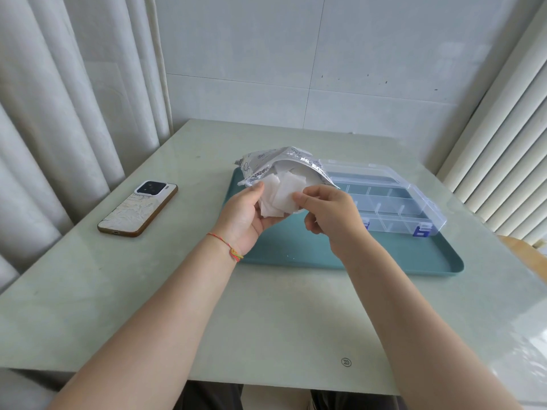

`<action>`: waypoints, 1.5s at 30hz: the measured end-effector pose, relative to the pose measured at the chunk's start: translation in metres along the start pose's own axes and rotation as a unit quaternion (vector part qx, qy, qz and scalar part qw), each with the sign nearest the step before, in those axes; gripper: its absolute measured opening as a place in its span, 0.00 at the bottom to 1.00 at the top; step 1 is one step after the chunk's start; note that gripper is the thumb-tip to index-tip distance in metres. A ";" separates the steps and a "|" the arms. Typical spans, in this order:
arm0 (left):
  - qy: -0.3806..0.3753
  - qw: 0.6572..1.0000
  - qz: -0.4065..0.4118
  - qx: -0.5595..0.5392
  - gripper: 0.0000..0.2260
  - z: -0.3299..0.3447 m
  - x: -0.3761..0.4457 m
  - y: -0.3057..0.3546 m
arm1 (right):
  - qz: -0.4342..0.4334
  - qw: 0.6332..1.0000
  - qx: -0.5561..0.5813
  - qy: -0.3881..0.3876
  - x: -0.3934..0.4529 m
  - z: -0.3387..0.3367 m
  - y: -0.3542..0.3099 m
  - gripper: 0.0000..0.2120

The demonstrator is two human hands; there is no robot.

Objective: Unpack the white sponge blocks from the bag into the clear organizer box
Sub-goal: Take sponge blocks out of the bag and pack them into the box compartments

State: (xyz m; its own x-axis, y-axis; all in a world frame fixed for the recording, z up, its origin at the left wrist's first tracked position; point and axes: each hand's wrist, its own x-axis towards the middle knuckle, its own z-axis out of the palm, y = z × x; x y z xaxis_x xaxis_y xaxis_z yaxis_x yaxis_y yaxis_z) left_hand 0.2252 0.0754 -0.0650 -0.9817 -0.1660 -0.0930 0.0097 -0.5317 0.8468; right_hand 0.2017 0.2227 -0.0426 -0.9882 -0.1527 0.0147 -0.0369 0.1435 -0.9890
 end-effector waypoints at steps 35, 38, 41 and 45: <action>-0.065 0.988 -0.065 0.125 0.10 0.005 -0.010 -0.001 | -0.235 0.858 -0.443 -0.111 -0.003 0.000 0.013 0.36; -0.059 0.990 -0.077 0.099 0.10 0.006 -0.011 0.001 | -0.217 0.875 -0.415 -0.123 -0.004 0.001 0.014 0.43; -0.061 0.991 -0.082 0.088 0.09 0.008 -0.013 0.002 | -0.224 0.873 -0.421 -0.108 -0.004 0.004 0.015 0.41; -0.054 0.991 -0.111 0.052 0.10 0.004 -0.011 0.004 | -0.247 0.864 -0.431 -0.078 -0.001 0.002 0.015 0.31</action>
State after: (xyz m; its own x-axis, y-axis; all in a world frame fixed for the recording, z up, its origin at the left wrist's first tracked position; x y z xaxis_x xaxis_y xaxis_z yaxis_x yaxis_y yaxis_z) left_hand 0.2348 0.0783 -0.0589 -0.9722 0.0385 -0.2308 -0.2226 -0.4565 0.8614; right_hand 0.2025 0.2230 -0.0578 -0.7902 -0.5238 0.3180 -0.6126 0.6876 -0.3897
